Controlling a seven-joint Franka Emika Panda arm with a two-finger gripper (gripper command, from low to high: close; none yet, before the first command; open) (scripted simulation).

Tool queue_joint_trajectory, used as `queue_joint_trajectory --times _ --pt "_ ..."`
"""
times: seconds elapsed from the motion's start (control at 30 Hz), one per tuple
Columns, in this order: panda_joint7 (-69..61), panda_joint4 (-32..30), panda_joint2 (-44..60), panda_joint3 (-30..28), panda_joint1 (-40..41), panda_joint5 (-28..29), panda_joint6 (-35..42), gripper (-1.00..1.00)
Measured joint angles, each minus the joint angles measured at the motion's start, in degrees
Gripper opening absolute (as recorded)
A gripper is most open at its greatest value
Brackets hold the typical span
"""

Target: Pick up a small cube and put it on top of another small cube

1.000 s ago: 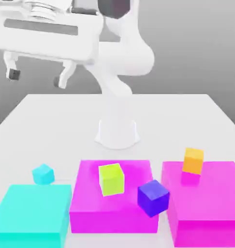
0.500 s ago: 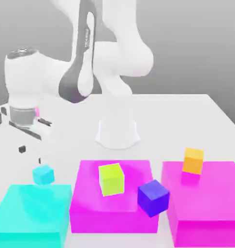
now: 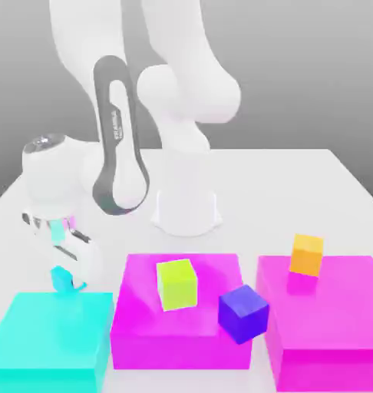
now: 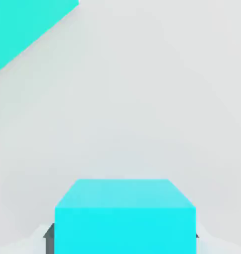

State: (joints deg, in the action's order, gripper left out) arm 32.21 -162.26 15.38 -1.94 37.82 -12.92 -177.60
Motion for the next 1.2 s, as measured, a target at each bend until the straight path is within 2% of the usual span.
queue_joint_trajectory --times 0.07,0.17,0.3,0.53,0.9,1.07,1.1,1.2 --pt "1.4 -0.6 -3.1 -2.2 -1.9 1.6 2.5 -1.0" --pt "5.5 -1.8 -9.1 -5.4 -3.7 7.1 7.2 -1.0" --pt "12.2 -2.0 -15.6 -5.2 -3.8 12.9 13.5 -1.0" --pt "29.9 4.6 -19.3 3.0 -15.8 13.2 23.6 -1.0" --pt "56.1 15.7 -24.0 18.0 -30.2 9.2 39.3 -1.0" --pt "60.8 14.8 -16.9 19.6 -31.1 12.2 31.6 -1.0" --pt "61.2 14.6 -15.9 19.5 -31.2 12.7 30.3 1.0" --pt "61.2 14.6 -15.9 19.5 -31.2 12.7 30.3 1.0"
